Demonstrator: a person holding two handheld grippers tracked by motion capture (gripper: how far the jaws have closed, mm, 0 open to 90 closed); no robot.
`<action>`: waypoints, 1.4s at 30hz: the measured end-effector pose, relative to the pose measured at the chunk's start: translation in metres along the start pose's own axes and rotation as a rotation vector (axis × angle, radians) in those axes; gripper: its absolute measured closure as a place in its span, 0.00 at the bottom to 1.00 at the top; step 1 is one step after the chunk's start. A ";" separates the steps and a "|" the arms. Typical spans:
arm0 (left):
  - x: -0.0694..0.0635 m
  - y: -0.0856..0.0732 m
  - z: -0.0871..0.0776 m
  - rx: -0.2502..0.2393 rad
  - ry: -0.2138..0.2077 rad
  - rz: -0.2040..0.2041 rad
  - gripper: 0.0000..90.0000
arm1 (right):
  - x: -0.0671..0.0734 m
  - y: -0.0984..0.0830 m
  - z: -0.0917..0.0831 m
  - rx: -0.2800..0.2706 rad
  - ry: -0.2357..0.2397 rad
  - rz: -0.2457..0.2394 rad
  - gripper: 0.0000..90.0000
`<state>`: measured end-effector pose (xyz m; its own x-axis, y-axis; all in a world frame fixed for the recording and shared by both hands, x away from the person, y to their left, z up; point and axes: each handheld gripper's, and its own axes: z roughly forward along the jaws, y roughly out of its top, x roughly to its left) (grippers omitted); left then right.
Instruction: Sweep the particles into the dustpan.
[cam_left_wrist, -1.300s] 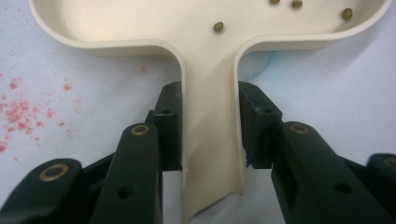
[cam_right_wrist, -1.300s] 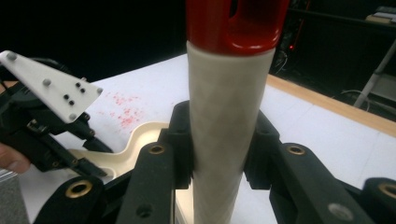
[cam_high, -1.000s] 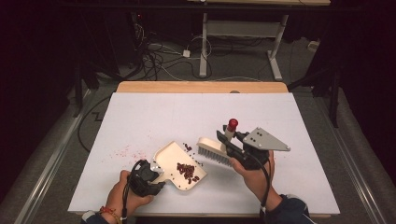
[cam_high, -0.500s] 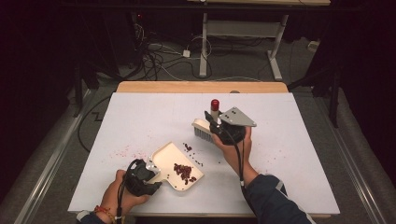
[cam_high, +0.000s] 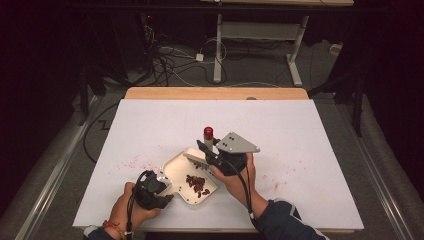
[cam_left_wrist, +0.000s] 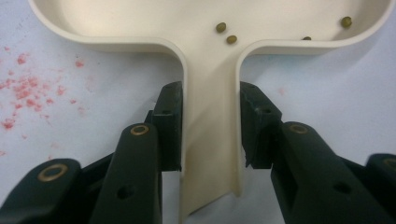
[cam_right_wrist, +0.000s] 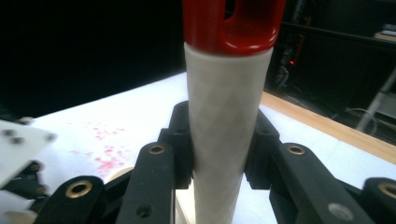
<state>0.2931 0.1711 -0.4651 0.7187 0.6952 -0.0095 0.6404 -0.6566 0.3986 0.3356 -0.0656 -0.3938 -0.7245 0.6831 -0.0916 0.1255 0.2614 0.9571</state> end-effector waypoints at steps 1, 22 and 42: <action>0.000 0.000 0.000 0.000 0.002 -0.001 0.70 | 0.002 0.000 -0.001 -0.005 0.007 -0.002 0.77; -0.007 0.000 -0.005 0.010 0.008 0.050 0.71 | -0.048 0.002 -0.089 0.022 -0.076 -0.011 0.77; -0.008 0.004 -0.001 0.023 0.013 0.057 0.71 | -0.034 -0.012 -0.087 0.124 0.007 -0.019 0.77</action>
<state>0.2895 0.1631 -0.4627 0.7511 0.6598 0.0246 0.6044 -0.7020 0.3767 0.3001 -0.1510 -0.3779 -0.7321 0.6727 -0.1072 0.1944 0.3572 0.9136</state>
